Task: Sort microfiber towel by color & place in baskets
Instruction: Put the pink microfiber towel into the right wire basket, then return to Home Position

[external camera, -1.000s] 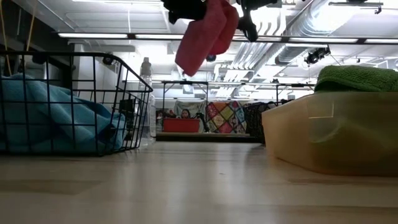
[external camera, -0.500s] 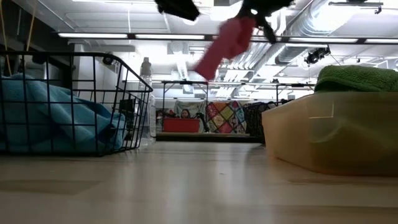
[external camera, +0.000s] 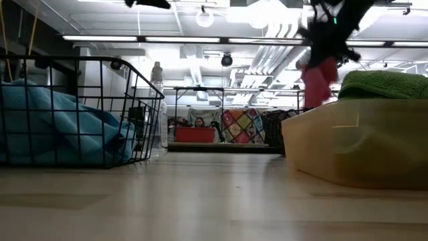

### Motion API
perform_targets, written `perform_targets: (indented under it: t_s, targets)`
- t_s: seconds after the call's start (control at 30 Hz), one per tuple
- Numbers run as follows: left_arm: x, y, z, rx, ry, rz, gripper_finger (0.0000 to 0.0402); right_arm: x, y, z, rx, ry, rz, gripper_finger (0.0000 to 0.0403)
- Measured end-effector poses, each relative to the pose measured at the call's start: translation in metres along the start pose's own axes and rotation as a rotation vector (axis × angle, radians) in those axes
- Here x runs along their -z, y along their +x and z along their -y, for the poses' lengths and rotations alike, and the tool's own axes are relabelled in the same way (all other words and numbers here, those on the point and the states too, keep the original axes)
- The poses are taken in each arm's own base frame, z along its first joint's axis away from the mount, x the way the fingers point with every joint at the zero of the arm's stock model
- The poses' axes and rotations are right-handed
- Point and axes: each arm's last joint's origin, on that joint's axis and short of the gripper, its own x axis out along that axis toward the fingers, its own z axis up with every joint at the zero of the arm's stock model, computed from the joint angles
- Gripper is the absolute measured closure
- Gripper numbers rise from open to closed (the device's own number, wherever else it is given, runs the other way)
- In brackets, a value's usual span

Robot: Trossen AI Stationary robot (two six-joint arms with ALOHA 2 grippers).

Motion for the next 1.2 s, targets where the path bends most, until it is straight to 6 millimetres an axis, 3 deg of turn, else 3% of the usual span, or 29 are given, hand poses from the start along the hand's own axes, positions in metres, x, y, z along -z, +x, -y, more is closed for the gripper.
perform_targets:
  t_s: [0.2, 0.4, 0.6, 0.83, 0.97, 1.2]
  targets:
    - [0.034, -0.018, -0.001, 0.044, -0.202, 0.081, 0.0206, 0.029, 0.044, 0.037, 0.077, 0.061, -0.117, 0.0398]
    - [0.05, -0.036, 0.001, 0.121, -0.345, 0.181, 0.0206, 0.037, 0.058, 0.055, 0.03, 0.249, -0.176, 0.037]
    - [0.042, -0.053, -0.003, 0.167, -0.4, 0.297, 0.0206, 0.032, 0.052, 0.055, -0.014, 0.17, -0.237, 0.0266]
    - [0.039, -0.072, -0.013, 0.172, -0.364, 0.37, 0.0206, 0.008, 0.022, 0.052, 0.024, 0.055, -0.251, 0.0127]
    - [0.039, -0.08, -0.017, 0.174, -0.368, 0.396, 0.0206, -0.005, 0.012, 0.049, 0.006, 0.11, -0.201, 0.0106]
    - [0.041, -0.091, -0.018, 0.352, -0.36, 0.401, 0.0206, -0.003, 0.018, 0.037, -0.051, 0.099, -0.24, 0.0103]
